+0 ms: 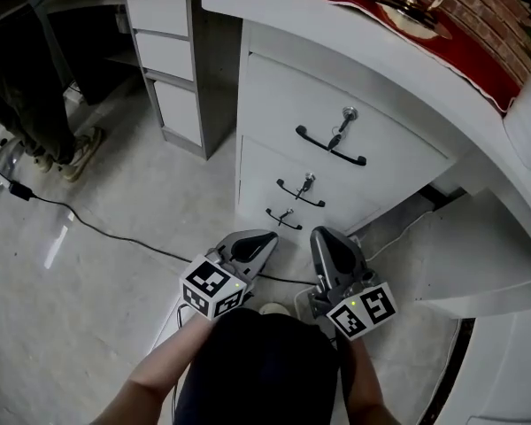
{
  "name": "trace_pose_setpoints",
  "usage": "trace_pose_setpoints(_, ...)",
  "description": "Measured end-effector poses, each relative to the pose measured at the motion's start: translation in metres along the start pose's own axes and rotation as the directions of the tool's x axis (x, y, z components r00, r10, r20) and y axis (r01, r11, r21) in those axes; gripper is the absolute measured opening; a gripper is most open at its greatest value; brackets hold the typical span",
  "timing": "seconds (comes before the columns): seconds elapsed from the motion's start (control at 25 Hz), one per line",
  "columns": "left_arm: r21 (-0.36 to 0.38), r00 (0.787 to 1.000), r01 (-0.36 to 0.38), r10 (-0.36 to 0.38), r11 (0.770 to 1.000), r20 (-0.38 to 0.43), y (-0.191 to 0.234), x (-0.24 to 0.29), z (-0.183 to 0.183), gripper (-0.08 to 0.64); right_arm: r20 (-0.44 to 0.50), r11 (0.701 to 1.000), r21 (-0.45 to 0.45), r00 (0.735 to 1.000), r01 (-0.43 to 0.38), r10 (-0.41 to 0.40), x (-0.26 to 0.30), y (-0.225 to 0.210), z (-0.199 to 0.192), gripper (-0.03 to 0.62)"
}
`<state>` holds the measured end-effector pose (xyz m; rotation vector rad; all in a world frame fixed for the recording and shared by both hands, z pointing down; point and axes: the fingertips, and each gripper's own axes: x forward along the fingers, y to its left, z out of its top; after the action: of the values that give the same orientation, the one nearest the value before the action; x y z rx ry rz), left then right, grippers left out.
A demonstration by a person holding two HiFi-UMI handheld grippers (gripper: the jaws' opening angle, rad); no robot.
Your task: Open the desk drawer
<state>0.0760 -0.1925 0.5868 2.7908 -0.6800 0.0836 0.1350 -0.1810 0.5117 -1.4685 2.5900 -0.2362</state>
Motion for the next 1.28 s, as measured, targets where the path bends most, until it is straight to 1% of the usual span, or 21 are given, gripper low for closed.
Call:
trace_pose_setpoints(0.16,-0.025,1.000,0.001,-0.001,1.000,-0.003,-0.002,-0.001,-0.017,0.009,-0.023,1.000,-0.006,1.000,0.002,-0.002,-0.008,-0.005,-0.023,0.017)
trace_pose_setpoints(0.24,-0.050,1.000,-0.006,0.005,0.999,-0.006,0.001,0.002,-0.027,0.009,-0.043,1.000,0.001,0.999,0.008,-0.008,-0.010,-0.010,-0.036,0.017)
trace_pose_setpoints(0.32,-0.088,1.000,-0.015,0.015,0.996,-0.003,0.007,0.006,-0.037,0.009,-0.060,1.000,0.009,0.998,0.009,-0.009,-0.012,-0.014,-0.049,0.017)
trace_pose_setpoints(0.4,-0.141,1.000,-0.021,0.022,0.990,0.005,0.014,0.010,-0.048,0.009,-0.069,1.000,0.016,0.998,0.006,-0.005,-0.012,-0.015,-0.062,0.017)
trace_pose_setpoints(0.48,-0.204,0.999,-0.025,0.029,0.979,0.015,0.023,0.012,-0.060,0.009,-0.068,0.999,0.040,0.998,0.003,0.000,-0.012,-0.016,-0.075,0.017)
trace_pose_setpoints(0.6,-0.297,0.999,-0.030,0.037,0.954,0.018,0.034,0.017,-0.080,0.009,-0.065,0.993,0.121,0.998,0.013,-0.005,-0.012,-0.022,-0.097,0.017)
trace_pose_setpoints(0.68,-0.346,0.999,-0.033,0.042,0.938,0.016,0.041,0.020,-0.093,0.009,-0.066,0.984,0.176,0.998,0.030,-0.019,-0.011,-0.027,-0.113,0.017)
trace_pose_setpoints(0.8,-0.411,0.999,-0.038,0.046,0.911,0.010,0.050,0.028,-0.112,0.009,-0.085,0.975,0.216,0.996,0.054,-0.036,-0.008,-0.033,-0.136,0.017)
trace_pose_setpoints(0.88,-0.470,0.998,-0.041,0.053,0.882,0.013,0.058,0.033,-0.124,0.009,-0.098,0.967,0.243,0.994,0.071,-0.048,-0.004,-0.036,-0.150,0.017)
trace_pose_setpoints(0.92,-0.509,0.998,-0.043,0.061,0.860,0.020,0.062,0.036,-0.129,0.009,-0.102,0.961,0.262,0.993,0.083,-0.058,-0.003,-0.038,-0.157,0.017)
trace_pose_setpoints(0.96,-0.553,0.997,-0.042,0.071,0.832,0.031,0.067,0.038,-0.134,0.009,-0.106,0.953,0.287,0.992,0.101,-0.073,-0.002,-0.041,-0.163,0.017)
trace_pose_setpoints(1.0,-0.599,0.995,-0.038,0.082,0.800,0.047,0.071,0.040,-0.138,0.009,-0.109,0.940,0.319,0.990,0.123,-0.092,-0.002,-0.045,-0.169,0.017)
trace_pose_setpoints(1.08,-0.682,0.991,-0.024,0.108,0.731,0.080,0.080,0.045,-0.145,0.009,-0.125,0.904,0.389,0.982,0.178,-0.140,-0.001,-0.057,-0.181,0.017)
trace_pose_setpoints(1.12,-0.714,0.988,-0.017,0.122,0.700,0.096,0.085,0.047,-0.147,0.009,-0.139,0.883,0.421,0.976,0.209,-0.165,0.000,-0.064,-0.188,0.017)
trace_pose_setpoints(1.2,-0.762,0.982,0.008,0.140,0.647,0.129,0.096,0.051,-0.149,0.009,-0.164,0.843,0.475,0.967,0.252,-0.197,0.002,-0.076,-0.201,0.018)
trace_pose_setpoints(1.28,-0.797,0.976,0.047,0.143,0.602,0.166,0.103,0.056,-0.152,0.011,-0.176,0.806,0.530,0.964,0.264,-0.201,0.004,-0.084,-0.212,0.019)
